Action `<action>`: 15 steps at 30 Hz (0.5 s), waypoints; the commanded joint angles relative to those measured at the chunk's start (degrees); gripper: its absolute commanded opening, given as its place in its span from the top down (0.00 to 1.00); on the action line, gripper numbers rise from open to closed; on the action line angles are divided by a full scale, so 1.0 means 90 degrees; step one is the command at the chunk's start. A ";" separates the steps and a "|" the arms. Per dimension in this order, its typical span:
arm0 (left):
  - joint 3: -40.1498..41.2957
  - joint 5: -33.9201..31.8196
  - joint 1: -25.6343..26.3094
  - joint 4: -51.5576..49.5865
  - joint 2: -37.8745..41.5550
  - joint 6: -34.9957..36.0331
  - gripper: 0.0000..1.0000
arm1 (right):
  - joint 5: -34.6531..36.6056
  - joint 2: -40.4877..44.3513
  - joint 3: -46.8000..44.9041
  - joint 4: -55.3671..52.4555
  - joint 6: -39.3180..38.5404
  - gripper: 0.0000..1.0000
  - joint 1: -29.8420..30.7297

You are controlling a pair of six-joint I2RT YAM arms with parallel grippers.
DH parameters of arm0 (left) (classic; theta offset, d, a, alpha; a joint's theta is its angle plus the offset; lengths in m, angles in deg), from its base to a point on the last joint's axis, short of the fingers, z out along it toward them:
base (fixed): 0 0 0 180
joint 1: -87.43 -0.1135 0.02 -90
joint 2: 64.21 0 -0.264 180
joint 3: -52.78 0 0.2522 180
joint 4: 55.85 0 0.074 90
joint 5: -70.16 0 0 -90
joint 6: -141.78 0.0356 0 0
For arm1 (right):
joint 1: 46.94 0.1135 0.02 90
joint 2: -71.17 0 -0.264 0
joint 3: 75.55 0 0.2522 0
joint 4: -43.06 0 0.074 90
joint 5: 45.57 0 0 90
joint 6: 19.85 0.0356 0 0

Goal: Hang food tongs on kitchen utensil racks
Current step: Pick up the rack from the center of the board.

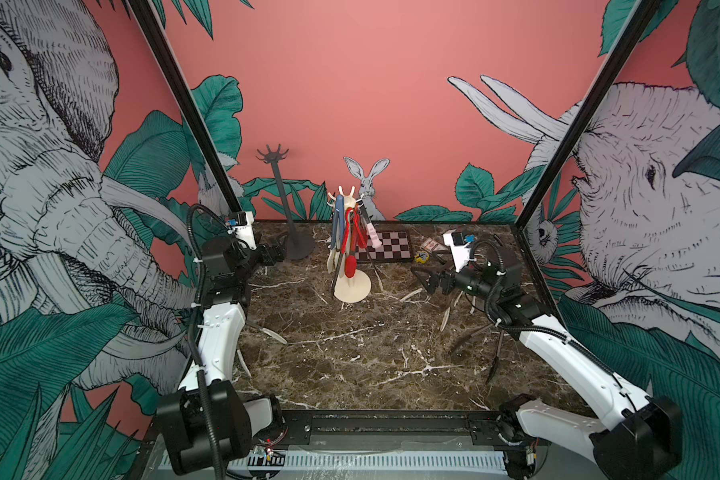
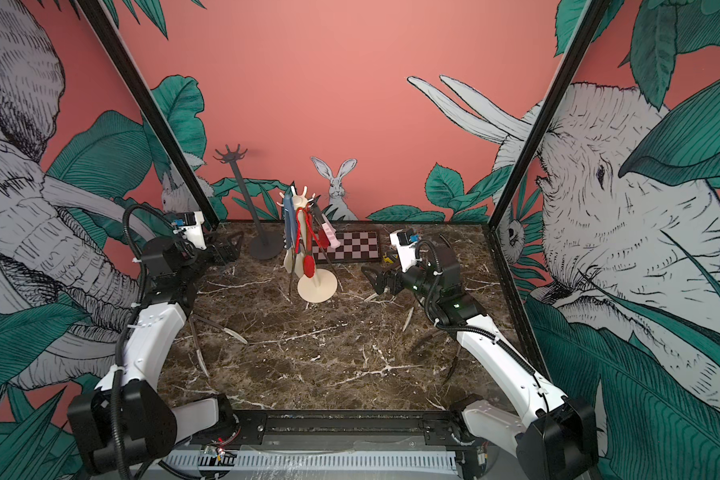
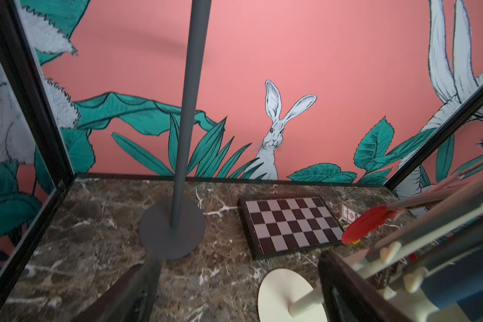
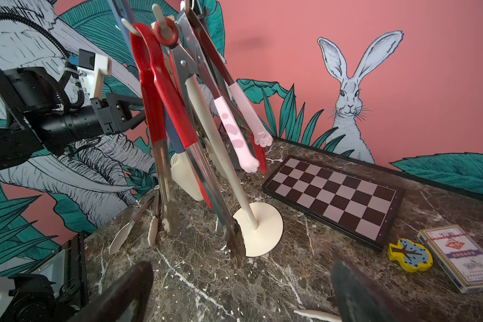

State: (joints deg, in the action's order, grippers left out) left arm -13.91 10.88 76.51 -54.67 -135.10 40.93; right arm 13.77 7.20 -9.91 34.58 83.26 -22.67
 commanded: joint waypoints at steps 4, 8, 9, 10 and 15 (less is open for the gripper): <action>-0.0135 0.0191 0.0023 0.2409 -0.0949 0.0213 0.14 | -0.0061 0.0102 -0.0015 0.0000 -0.0014 0.01 0.0013; -0.0415 0.0221 0.0040 0.3181 -0.1694 0.0293 0.16 | -0.0149 0.0023 -0.0017 0.0014 0.0038 0.01 0.0016; -0.0508 0.0212 0.0040 0.3329 -0.1895 0.0318 0.17 | -0.0158 0.0000 -0.0008 0.0018 0.0051 0.01 0.0016; -0.0572 0.0176 0.0046 0.3558 -0.2103 0.0327 0.17 | -0.0164 -0.0035 0.0001 0.0032 0.0056 0.01 0.0018; -0.1086 0.0008 0.0163 0.4598 -0.3107 0.0326 0.18 | -0.0227 -0.0217 0.0084 0.0030 0.0037 0.01 0.0014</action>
State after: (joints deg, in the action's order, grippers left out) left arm -20.38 11.47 77.17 -23.15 -161.18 42.72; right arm 13.01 6.18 -10.02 33.88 83.54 -22.67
